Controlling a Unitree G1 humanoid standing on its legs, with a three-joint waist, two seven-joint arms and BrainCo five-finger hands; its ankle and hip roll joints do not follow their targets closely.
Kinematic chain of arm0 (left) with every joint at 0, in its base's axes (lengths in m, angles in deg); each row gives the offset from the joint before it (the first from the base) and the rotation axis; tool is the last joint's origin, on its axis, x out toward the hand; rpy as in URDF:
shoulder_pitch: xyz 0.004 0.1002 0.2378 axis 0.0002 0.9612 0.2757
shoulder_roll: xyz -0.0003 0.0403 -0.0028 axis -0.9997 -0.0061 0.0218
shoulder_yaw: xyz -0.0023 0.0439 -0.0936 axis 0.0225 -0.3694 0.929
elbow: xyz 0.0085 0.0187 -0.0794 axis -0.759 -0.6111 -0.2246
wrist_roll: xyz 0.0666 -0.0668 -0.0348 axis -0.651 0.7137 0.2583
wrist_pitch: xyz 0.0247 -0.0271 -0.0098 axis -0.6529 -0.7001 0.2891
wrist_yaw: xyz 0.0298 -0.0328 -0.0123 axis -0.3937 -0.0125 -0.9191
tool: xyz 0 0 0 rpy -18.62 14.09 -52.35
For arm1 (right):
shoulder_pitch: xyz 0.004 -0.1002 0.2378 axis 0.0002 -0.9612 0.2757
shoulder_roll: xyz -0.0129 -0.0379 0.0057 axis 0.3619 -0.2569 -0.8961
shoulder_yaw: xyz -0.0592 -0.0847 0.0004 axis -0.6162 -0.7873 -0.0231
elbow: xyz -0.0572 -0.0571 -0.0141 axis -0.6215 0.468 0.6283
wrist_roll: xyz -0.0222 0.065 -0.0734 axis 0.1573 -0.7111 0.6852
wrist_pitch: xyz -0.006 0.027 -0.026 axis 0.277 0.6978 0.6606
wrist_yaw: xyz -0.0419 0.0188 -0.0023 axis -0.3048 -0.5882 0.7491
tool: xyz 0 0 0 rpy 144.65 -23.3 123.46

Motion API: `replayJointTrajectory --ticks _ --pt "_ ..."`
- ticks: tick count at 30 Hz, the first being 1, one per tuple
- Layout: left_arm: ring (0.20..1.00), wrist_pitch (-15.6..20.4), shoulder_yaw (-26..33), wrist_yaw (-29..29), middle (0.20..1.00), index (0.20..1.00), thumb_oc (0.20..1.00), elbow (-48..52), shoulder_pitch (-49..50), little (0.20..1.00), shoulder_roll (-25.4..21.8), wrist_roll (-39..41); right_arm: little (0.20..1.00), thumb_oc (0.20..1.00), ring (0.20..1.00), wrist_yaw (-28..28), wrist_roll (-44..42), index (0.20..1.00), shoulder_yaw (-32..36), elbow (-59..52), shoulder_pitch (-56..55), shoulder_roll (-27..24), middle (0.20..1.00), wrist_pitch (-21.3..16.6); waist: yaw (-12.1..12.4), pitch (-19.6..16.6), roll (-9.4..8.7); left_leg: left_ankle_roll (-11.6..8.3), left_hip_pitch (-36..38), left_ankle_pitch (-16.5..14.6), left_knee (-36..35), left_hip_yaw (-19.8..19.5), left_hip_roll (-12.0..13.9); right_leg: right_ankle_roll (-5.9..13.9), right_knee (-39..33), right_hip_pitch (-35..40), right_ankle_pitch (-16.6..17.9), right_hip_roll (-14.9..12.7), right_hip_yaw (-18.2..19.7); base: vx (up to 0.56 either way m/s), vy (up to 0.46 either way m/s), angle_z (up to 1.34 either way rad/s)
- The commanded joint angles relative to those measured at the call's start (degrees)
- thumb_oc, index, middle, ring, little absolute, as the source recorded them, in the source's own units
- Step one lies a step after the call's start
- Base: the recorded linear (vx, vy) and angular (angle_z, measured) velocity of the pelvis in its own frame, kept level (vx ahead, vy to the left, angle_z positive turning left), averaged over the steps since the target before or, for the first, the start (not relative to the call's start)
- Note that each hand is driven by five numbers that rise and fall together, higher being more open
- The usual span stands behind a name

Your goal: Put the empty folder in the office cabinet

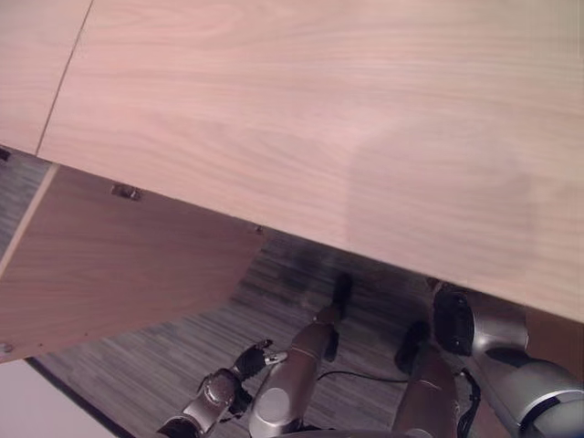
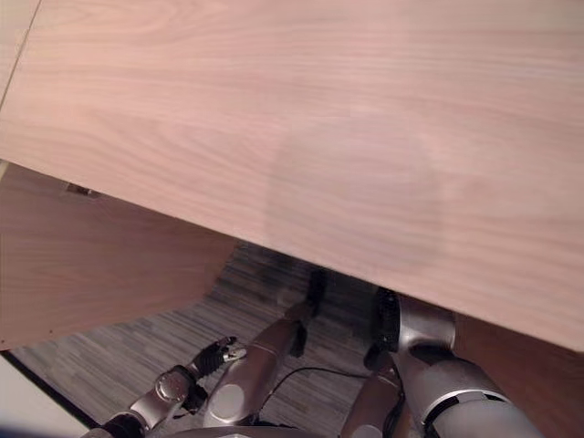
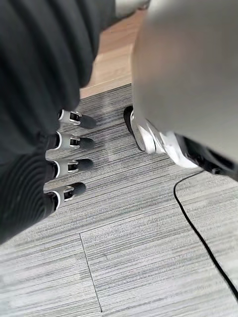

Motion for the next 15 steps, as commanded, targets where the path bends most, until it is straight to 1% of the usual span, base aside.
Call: replayJointTrajectory --ticks 1,4,6,8,9,10,12,13,15 --pt "1.0 -0.7 -0.5 -0.9 1.0 1.0 1.0 -2.2 -1.1 1.0 0.3 -0.5 0.2 0.2 0.2 0.8 -5.3 0.2 3.9 2.9 -6.6 2.1 0.2 2.3 0.1 1.8 0.6 -0.94 -0.6 -14.3 10.3 0.4 1.8 4.92 -8.5 0.9 7.9 -1.7 4.4 -0.02 -0.034 -0.08" --pt "1.0 -0.6 -0.4 -1.1 1.0 1.0 1.0 -2.4 -1.4 1.0 0.4 -0.6 0.2 0.2 0.2 0.4 -4.7 0.2 3.2 2.6 -6.8 2.0 0.2 2.6 -0.1 1.6 0.12 -1.1 -1.1 -14.2 10.0 0.6 2.0 4.93 -8.5 0.4 7.9 -1.5 4.2 -0.02 -0.048 -0.03" --pt "1.0 -0.4 -0.3 -1.2 1.0 1.0 1.0 -2.4 -2.1 1.0 0.3 -0.9 0.2 0.2 0.2 0.0 -3.6 0.2 2.6 1.5 -7.6 1.7 0.2 2.9 -0.3 1.4 -0.04 -1.62 -1.1 -13.1 8.5 0.3 2.1 4.92 -9.3 0.4 8.2 -1.5 3.2 -0.05 -0.071 -0.02" --pt "1.0 -0.3 -0.2 -1.0 1.0 1.0 1.0 -2.1 -2.5 1.0 0.1 -0.8 0.2 0.2 0.2 -0.3 -1.4 0.2 1.5 0.5 -8.1 0.4 0.2 3.5 -0.8 0.9 -0.3 -2.03 -0.9 -12.4 6.6 0.3 2.2 4.87 -10.4 0.4 8.8 -1.4 2.7 -0.04 -0.048 -0.01" --pt "1.0 -0.4 -0.2 -1.0 1.0 1.0 1.0 -2.1 -2.5 1.0 0.1 -0.8 0.2 0.2 0.2 -0.3 -1.3 0.2 1.5 0.5 -8.1 0.4 0.2 3.5 -0.8 0.8 -0.27 -2.04 -0.9 -12.3 6.5 0.3 2.2 4.86 -10.5 0.3 8.8 -1.4 2.6 0.0 0.0 0.0" --pt "1.0 -0.4 0.4 -0.8 1.0 1.0 1.0 -1.7 -2.6 1.0 -0.1 -0.1 0.2 0.2 0.2 -0.2 -0.1 0.2 1.2 -0.3 -8.0 -0.6 0.2 3.4 -1.1 0.6 -0.33 -2.02 -0.9 -12.3 6.5 0.5 2.5 4.82 -10.2 -0.2 8.9 -1.4 2.7 -0.04 0.089 -0.01" --pt "1.0 -0.4 1.4 -1.0 1.0 1.0 1.0 -2.2 -2.9 1.0 -0.3 1.2 0.2 0.2 0.2 0.6 2.5 0.2 0.6 -1.3 -6.6 -1.8 0.2 3.4 -1.6 1.1 -0.55 -1.75 -1.7 -13.1 7.9 2.2 3.1 5.52 -9.1 -1.9 9.7 -1.9 2.3 -0.02 0.163 -0.18" --pt "1.0 -0.3 1.6 -1.2 1.0 1.0 1.0 -2.4 -3.0 1.0 -0.4 1.4 0.2 0.2 0.2 0.8 2.8 0.2 0.5 -1.3 -6.0 -2.3 0.2 3.4 -1.5 1.0 -0.66 -1.68 -2.0 -13.9 8.3 2.5 3.4 6.27 -8.1 -2.8 9.5 -2.3 2.6 0.02 0.103 -0.38" --pt "1.0 -0.2 1.5 -1.4 1.0 1.0 1.0 -2.8 -3.1 1.0 -0.6 1.2 0.2 0.2 0.2 1.0 3.1 0.2 0.2 -1.5 -5.1 -3.0 0.2 3.3 -1.2 0.9 -0.6 -1.51 -2.9 -14.2 9.4 3.4 4.1 7.26 -5.5 -4.5 10.5 -3.2 1.8 0.0 0.065 -0.49"
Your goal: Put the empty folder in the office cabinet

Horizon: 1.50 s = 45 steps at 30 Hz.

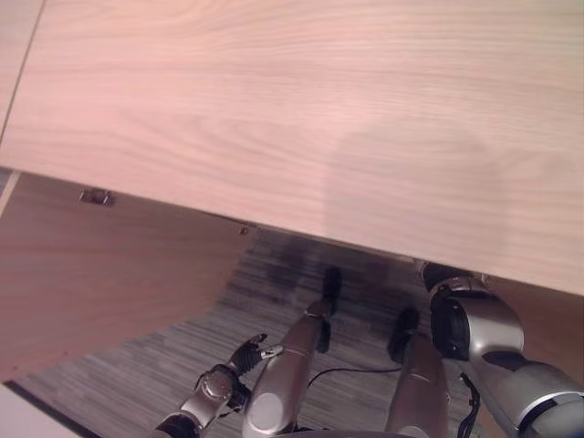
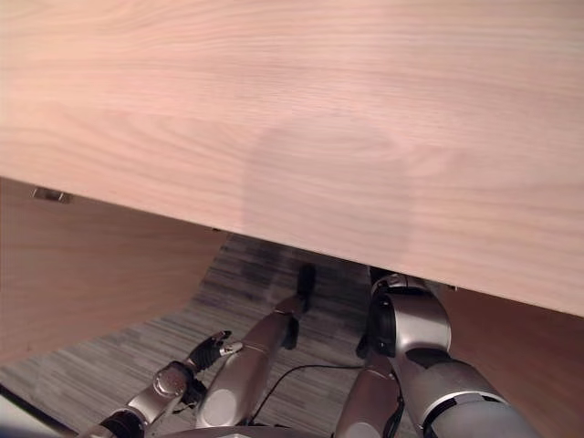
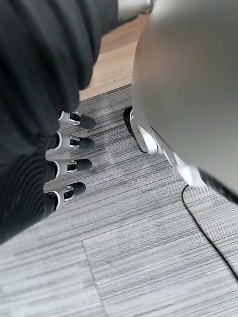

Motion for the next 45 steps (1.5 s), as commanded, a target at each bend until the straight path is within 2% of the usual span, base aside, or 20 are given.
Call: replayJointTrajectory --ticks 1,3,5,7,8,9,10,11,13,15,16,17,19,21,24,26,30,32,37,45 --pt "1.0 0.1 0.0 -0.6 1.0 1.0 1.0 -2.7 -2.1 1.0 -0.8 0.8 0.2 0.2 0.2 2.1 0.7 0.2 2.6 1.1 -5.3 -3.2 0.2 1.1 1.5 1.4 1.62 -2.93 1.0 -12.0 6.2 -0.2 4.6 6.87 -0.8 -0.9 8.2 -2.6 -2.5 -0.1 0.072 -0.37" --pt "1.0 -0.2 0.9 -1.4 1.0 1.0 1.0 -3.6 -2.6 1.0 -1.5 2.4 0.2 0.2 0.2 2.3 2.1 0.2 1.1 0.9 -4.7 -3.3 0.2 2.0 1.0 1.7 0.52 -1.62 -1.1 -11.9 8.7 2.7 5.1 5.53 2.2 -0.6 6.5 -2.1 -7.0 -0.11 -0.025 -0.13" --pt "1.0 -0.4 1.1 -1.6 1.0 1.0 1.0 -3.5 -3.4 1.0 -1.2 3.7 0.2 0.2 0.2 2.2 2.0 0.2 0.9 0.8 -4.5 -2.1 0.2 1.7 0.4 2.0 0.7 -1.17 -0.5 -13.5 9.4 1.6 4.8 6.04 3.6 -1.3 5.0 -0.3 -5.4 0.03 -0.062 -0.14" --pt "1.0 -0.1 1.6 -2.1 1.0 1.0 1.0 -3.1 -3.7 1.0 -1.6 5.4 0.2 0.2 0.2 2.6 1.2 0.2 -0.4 0.4 -1.7 -1.6 0.2 0.5 0.3 2.6 0.1 0.03 -0.5 -15.0 11.7 1.8 4.7 4.18 5.2 -2.9 2.4 1.8 -2.0 0.01 -0.002 -0.16" --pt "1.0 -0.1 1.8 -2.1 1.0 1.0 1.0 -3.0 -3.7 1.0 -1.7 5.4 0.2 0.2 0.2 2.7 1.2 0.2 -0.5 0.5 -1.5 -1.6 0.2 0.4 0.5 2.8 -0.07 0.01 -0.4 -15.3 12.0 2.1 4.8 4.0 5.4 -3.0 2.2 1.9 -1.8 0.03 0.012 -0.14" --pt "1.0 -0.4 2.5 -2.4 1.0 1.0 1.0 -3.4 -3.3 1.0 -1.9 6.6 0.2 0.2 0.2 3.1 2.3 0.2 -2.0 -0.5 -0.6 -1.5 0.2 0.5 0.6 4.0 -1.01 0.7 0.0 -16.3 14.3 1.9 5.2 1.99 4.7 -2.6 0.3 3.2 -0.7 0.0 -0.012 -0.38" --pt "1.0 -0.4 2.7 -2.4 1.0 1.0 1.0 -3.4 -3.3 1.0 -2.0 6.6 0.2 0.2 0.2 3.3 2.4 0.2 -2.1 -0.6 -0.5 -1.4 0.2 0.5 0.7 4.3 -1.06 0.66 0.2 -16.6 14.7 2.1 5.4 1.84 4.8 -2.4 0.1 3.4 -0.6 -0.02 -0.035 -0.6" --pt "1.0 -0.4 3.4 -2.6 1.0 1.0 1.0 -3.7 -3.2 1.0 -1.7 8.0 0.2 0.2 0.2 3.5 2.9 0.2 -2.8 -1.2 -0.2 -0.6 0.2 0.2 0.9 5.4 -1.75 0.56 -0.4 -17.0 17.2 0.3 5.5 1.05 4.5 -2.0 -0.5 4.7 0.4 -0.09 -0.063 -0.81" --pt "1.0 -0.4 3.3 -4.0 1.0 1.0 1.0 -4.4 -4.2 1.0 -1.5 10.9 0.2 0.2 0.2 4.4 3.2 0.2 -4.7 -1.2 2.1 -0.1 0.2 -1.0 2.3 7.7 -3.41 -1.19 -5.3 -15.5 22.6 -9.5 3.3 0.35 4.1 -1.2 -1.3 7.2 2.9 -0.1 -0.018 -0.63" --pt "1.0 -0.6 2.5 -5.0 1.0 1.0 1.0 -6.0 -5.7 1.0 -0.8 11.6 0.2 0.2 0.2 4.8 2.3 0.2 -4.7 -0.1 3.7 0.8 0.2 -1.9 2.6 8.7 -3.41 -2.28 -4.8 -14.5 21.8 -18.5 0.4 -0.31 3.8 0.6 -2.4 9.1 3.9 0.05 -0.077 -0.95" --pt "1.0 -0.5 1.9 -5.5 1.0 1.0 1.0 -6.1 -6.5 1.0 -0.7 11.4 0.2 0.2 0.2 5.0 1.5 0.2 -4.2 -0.1 4.1 1.2 0.2 -2.5 2.2 9.0 -2.84 -2.51 -3.5 -14.5 20.7 -19.3 0.1 -0.33 4.8 0.7 -3.2 9.4 3.0 -0.08 -0.11 -1.15" --pt "1.0 -0.8 2.1 -5.5 1.0 1.0 1.0 -6.5 -7.0 1.0 -0.9 11.1 0.2 0.2 0.2 5.0 0.9 0.2 -4.2 -0.6 4.3 1.7 0.2 -2.7 1.6 9.1 -2.49 -3.31 -1.8 -13.0 16.9 -18.0 1.2 -1.18 6.3 -1.0 -3.1 9.3 1.6 -0.03 -0.08 -0.28" --pt "1.0 -0.8 2.2 -5.5 1.0 1.0 1.0 -6.7 -8.2 1.0 -1.1 11.3 0.2 0.2 0.2 5.0 0.5 0.2 -4.1 -0.8 5.0 1.1 0.2 -2.7 1.3 8.5 -2.75 -3.27 -2.6 -14.6 17.1 -17.2 0.6 -0.93 7.4 -2.1 -4.9 9.1 1.8 -0.02 -0.021 0.75" --pt "1.0 -1.0 2.5 -5.4 1.0 1.0 1.0 -7.6 -8.3 1.0 -0.9 10.0 0.2 0.2 0.2 4.9 0.3 0.2 -3.6 -1.6 4.5 0.0 0.2 -2.7 1.1 6.7 -2.82 -3.7 -4.7 -13.7 15.6 -15.2 0.7 -1.62 7.2 -4.1 -5.6 8.3 1.3 -0.08 0.004 0.49" --pt "1.0 -0.8 2.9 -5.0 1.0 1.0 1.0 -7.7 -7.3 1.0 0.2 7.7 0.2 0.2 0.2 4.3 -0.5 0.2 -1.9 -2.6 1.6 -0.9 0.2 -2.9 0.2 3.8 -3.2 -5.72 -5.2 -10.6 10.4 -11.6 4.3 -1.8 5.7 -4.8 -6.5 6.8 -0.1 -0.03 -0.005 0.26" --pt "1.0 -0.9 2.9 -4.8 1.0 1.0 1.0 -7.5 -6.9 1.0 -0.1 6.9 0.2 0.2 0.2 4.6 -0.2 0.2 -1.7 -3.2 1.8 -0.9 0.2 -3.0 -0.3 3.6 -3.12 -5.66 -6.4 -10.4 11.7 -10.4 5.0 -1.67 5.7 -5.0 -5.8 6.3 0.1 -0.01 0.042 0.57" --pt "1.0 -1.1 3.1 -5.5 1.0 1.0 1.0 -8.7 -7.9 1.0 -0.1 6.4 0.2 0.2 0.2 4.2 -0.1 0.2 -2.0 -2.7 3.2 1.1 0.2 -2.7 -0.1 2.4 -2.59 -4.86 -10.0 -12.6 14.5 -9.6 4.2 -1.16 6.7 -8.7 -4.2 5.5 1.5 -0.03 0.066 -0.19" --pt "1.0 -1.2 2.8 -5.8 1.0 1.0 1.0 -8.9 -8.8 1.0 -0.1 6.2 0.2 0.2 0.2 3.8 -0.8 0.2 -2.2 -1.9 3.7 2.2 0.2 -2.8 -0.1 1.6 -2.51 -4.04 -13.5 -14.4 19.2 -9.1 4.3 -1.28 9.7 -12.0 -4.9 5.6 2.8 -0.01 0.125 -0.28" --pt "1.0 -1.2 4.2 -8.1 1.0 1.0 1.0 -9.9 -11.3 1.0 0.6 8.3 0.2 0.2 0.2 3.9 -1.4 0.2 -2.6 -2.2 1.5 5.5 0.2 -2.8 -2.0 2.3 -3.74 -2.69 -18.0 -19.9 31.2 -9.0 3.8 -2.62 16.8 -15.0 -8.7 5.7 4.5 0.03 0.057 -0.12" --pt "1.0 -1.5 5.2 -9.6 1.0 1.0 1.0 -11.5 -13.0 1.0 1.3 9.9 0.2 0.2 0.2 3.6 -1.2 0.2 -4.2 -1.3 1.9 7.2 0.2 -1.6 -2.6 1.2 -5.33 -1.99 -23.4 -22.9 38.2 -8.1 4.4 -2.84 21.1 -19.6 -9.5 5.4 4.5 -0.01 0.054 -0.02"
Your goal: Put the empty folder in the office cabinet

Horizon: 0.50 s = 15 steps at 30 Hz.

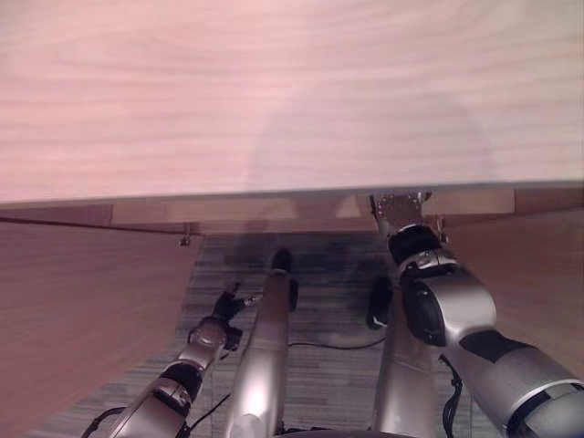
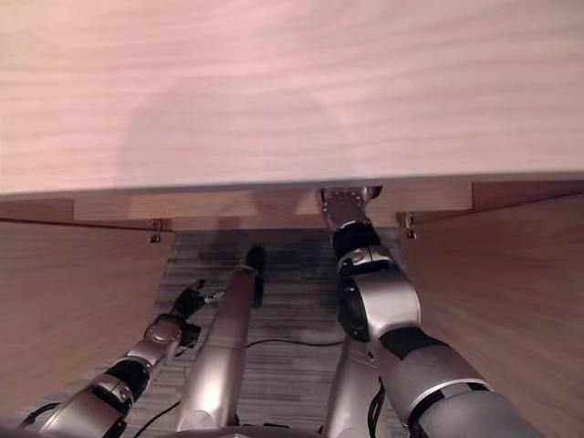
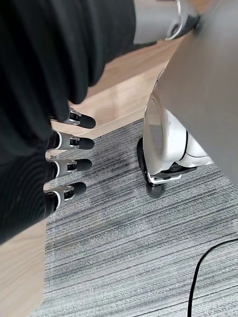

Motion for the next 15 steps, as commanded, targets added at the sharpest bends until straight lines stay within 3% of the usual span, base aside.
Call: replayJointTrajectory --ticks 1,9,10,11,15 --pt "1.0 -0.2 -1.4 -1.0 1.0 1.0 1.0 -4.0 0.4 1.0 1.4 1.3 0.2 0.2 0.2 2.1 -4.1 0.2 3.9 4.8 -7.0 -0.6 0.2 0.2 0.5 0.6 1.46 5.57 0.8 -9.3 4.1 3.3 -0.1 -2.06 -3.8 2.5 -2.8 1.5 -4.7 0.01 0.063 -0.03" --pt "1.0 -0.4 -1.1 -0.9 1.0 1.0 1.0 -5.0 -0.2 1.0 1.6 1.4 0.2 0.2 0.2 0.4 -5.2 0.2 3.5 5.6 -6.7 0.0 0.2 1.1 -0.1 -0.9 0.96 6.0 0.3 -10.2 5.0 3.4 -0.2 -2.23 -3.3 1.7 -3.3 1.8 -4.6 0.01 0.025 -0.08" --pt "1.0 -0.4 -1.0 -0.9 1.0 1.0 1.0 -5.0 -0.1 1.0 1.6 1.4 0.47 0.47 0.47 0.2 -5.4 0.47 3.5 5.7 -6.7 -0.1 0.47 1.2 -0.2 -1.1 0.88 5.98 0.2 -10.2 4.9 3.4 -0.2 -2.28 -3.4 1.6 -3.4 1.8 -4.5 0.0 0.0 0.0" --pt "1.0 -0.4 -1.0 -0.9 1.0 1.0 1.0 -5.0 -0.1 1.0 1.6 1.4 1.0 1.0 1.0 0.1 -5.5 1.0 3.5 5.8 -6.7 -0.1 1.0 1.2 -0.2 -1.2 0.86 5.97 0.2 -10.2 4.9 3.4 -0.2 -2.29 -3.4 1.5 -3.4 1.8 -4.5 0.0 0.0 0.0" --pt "1.0 -0.6 -1.0 -0.9 1.0 1.0 1.0 -5.4 0.7 1.0 1.5 0.4 1.0 1.0 1.0 -0.2 -6.0 1.0 3.6 6.2 -6.3 -0.8 1.0 1.4 -0.1 -1.8 0.65 5.99 0.5 -10.3 4.3 3.5 -0.1 -2.58 -3.6 1.8 -3.5 2.0 -4.5 0.0 0.0 0.0"
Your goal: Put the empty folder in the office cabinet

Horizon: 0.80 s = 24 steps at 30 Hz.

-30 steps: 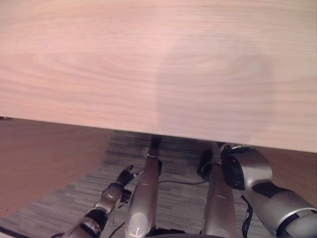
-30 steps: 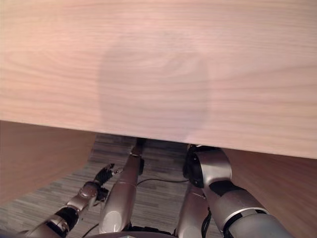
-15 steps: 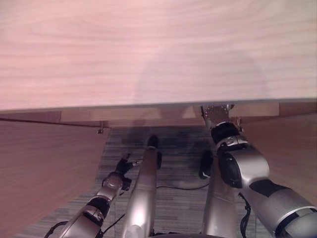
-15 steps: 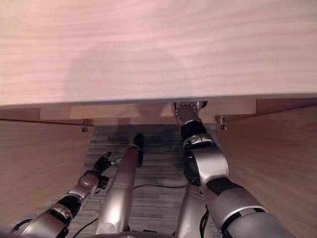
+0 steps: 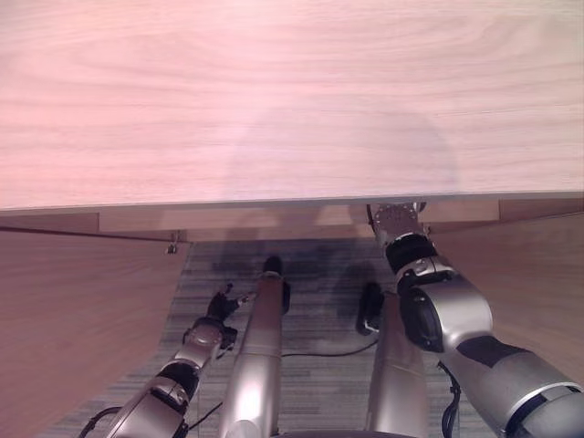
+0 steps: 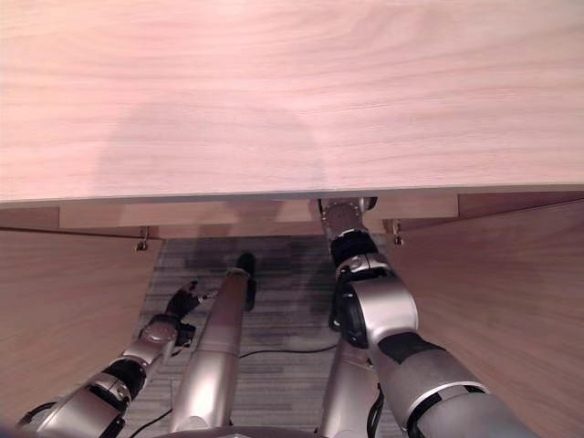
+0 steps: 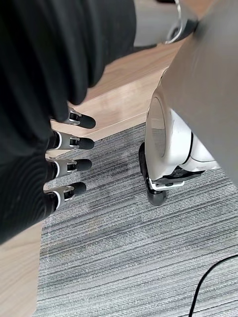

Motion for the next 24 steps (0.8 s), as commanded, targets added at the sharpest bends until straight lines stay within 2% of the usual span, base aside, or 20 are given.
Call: replayJointTrajectory --ticks 1,8,12,18,24 --pt "1.0 -0.2 -1.0 0.1 1.0 1.0 1.0 -4.4 0.4 1.0 2.0 -1.3 1.0 1.0 1.0 1.0 -3.7 1.0 3.1 4.3 -3.9 -1.6 1.0 -0.7 0.1 1.3 3.12 5.48 2.0 -8.5 1.2 2.7 -0.5 -2.64 -4.1 2.4 -3.4 1.8 -5.1 0.0 0.0 0.0" --pt "1.0 -0.3 -0.5 0.4 1.0 1.0 1.0 -4.4 0.6 1.0 2.1 -1.8 1.0 1.0 1.0 0.5 -4.0 1.0 3.2 5.4 -4.9 -0.6 1.0 0.0 0.2 0.5 2.69 5.64 4.1 -8.2 -1.2 2.9 -0.3 -2.44 -6.4 4.0 -2.4 2.0 -5.1 0.0 0.003 -0.01" --pt "1.0 -0.6 -0.2 0.0 1.0 1.0 1.0 -4.6 0.3 1.0 2.7 -1.3 1.0 1.0 1.0 1.3 -4.2 1.0 2.8 5.5 -6.1 1.8 1.0 0.0 0.0 -0.1 2.32 5.62 5.6 -7.7 -3.0 2.9 0.0 -2.25 -7.8 5.3 -1.8 2.5 -5.2 0.0 0.0 0.0" --pt "1.0 -1.8 0.7 -1.1 1.0 1.0 1.0 -5.9 -0.2 1.0 4.3 -0.5 1.0 1.0 1.0 4.8 -0.9 1.0 -1.6 1.5 -13.3 7.3 1.0 0.3 -1.7 -1.3 0.41 5.0 11.2 -6.3 -8.7 2.6 1.1 -1.98 -12.6 10.5 0.0 3.5 -5.4 0.02 -0.016 -0.04" --pt "1.0 -3.0 0.9 -2.2 1.0 1.0 1.0 -7.3 -0.9 1.0 6.0 0.5 1.0 1.0 1.0 10.1 5.5 1.0 -6.2 0.9 -20.0 11.1 1.0 3.1 -2.6 -3.1 -2.07 3.94 19.0 -4.5 -16.5 1.4 2.3 -1.2 -18.3 17.9 1.8 4.3 -5.9 0.08 -0.054 -0.08"
